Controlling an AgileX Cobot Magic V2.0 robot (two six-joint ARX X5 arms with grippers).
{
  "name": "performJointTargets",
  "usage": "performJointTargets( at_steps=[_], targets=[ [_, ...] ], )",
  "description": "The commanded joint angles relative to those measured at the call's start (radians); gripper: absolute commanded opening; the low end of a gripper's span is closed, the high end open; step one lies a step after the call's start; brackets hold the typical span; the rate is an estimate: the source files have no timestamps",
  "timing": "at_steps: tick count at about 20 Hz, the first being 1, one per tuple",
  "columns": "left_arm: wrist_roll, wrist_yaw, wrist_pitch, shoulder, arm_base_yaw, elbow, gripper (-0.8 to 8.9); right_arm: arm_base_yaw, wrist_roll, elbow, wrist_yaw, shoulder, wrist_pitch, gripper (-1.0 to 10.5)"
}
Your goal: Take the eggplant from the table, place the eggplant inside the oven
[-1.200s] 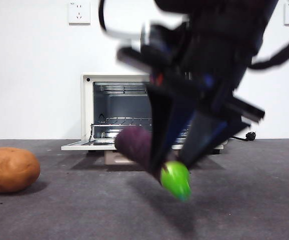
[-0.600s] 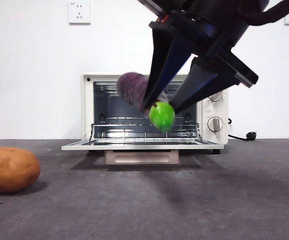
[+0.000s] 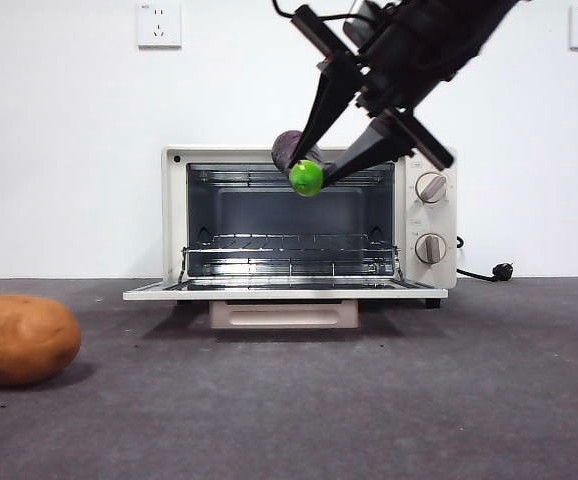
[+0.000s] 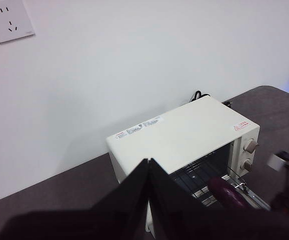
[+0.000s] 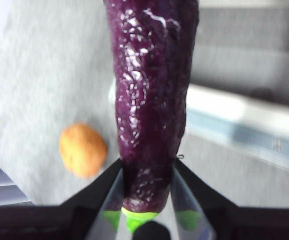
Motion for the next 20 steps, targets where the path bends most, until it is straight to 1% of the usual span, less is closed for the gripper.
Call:
performJointTargets(
  at_steps=[1,4,8,11,12,16,18,20],
  targets=[
    [0.011,0.002,0.001,-0.014,-0.004,0.000,-0.06,-0.016,-0.004,0.102,-0.026,0.089,-0.034,-0.1],
    [0.011,0.003,0.000,-0.024,-0.004,0.000,-0.06,-0.038,0.032,0.222,-0.065,0.196,-0.058,-0.1],
    [0.011,0.002,-0.008,-0.041,-0.004,0.000,-0.06,-0.064,0.099,0.326,-0.101,0.298,-0.059,-0.1],
    [0.011,0.003,-0.011,-0.053,-0.004,0.000,-0.06,-0.079,0.133,0.372,-0.104,0.353,-0.057,-0.1],
    [0.011,0.003,-0.013,-0.058,-0.004,0.000,-0.06,-0.084,0.162,0.377,-0.097,0.365,-0.037,-0.1],
    [0.011,0.003,-0.017,-0.066,-0.004,0.000,-0.06,-0.092,0.312,0.377,-0.049,0.392,0.093,-0.1],
    [0.011,0.003,-0.018,-0.068,-0.004,0.000,-0.06,-0.092,0.355,0.377,0.034,0.393,0.113,-0.1],
    [0.012,0.003,-0.018,-0.069,-0.004,0.000,-0.06,-0.092,0.372,0.377,0.121,0.393,0.113,-0.1]
  ],
)
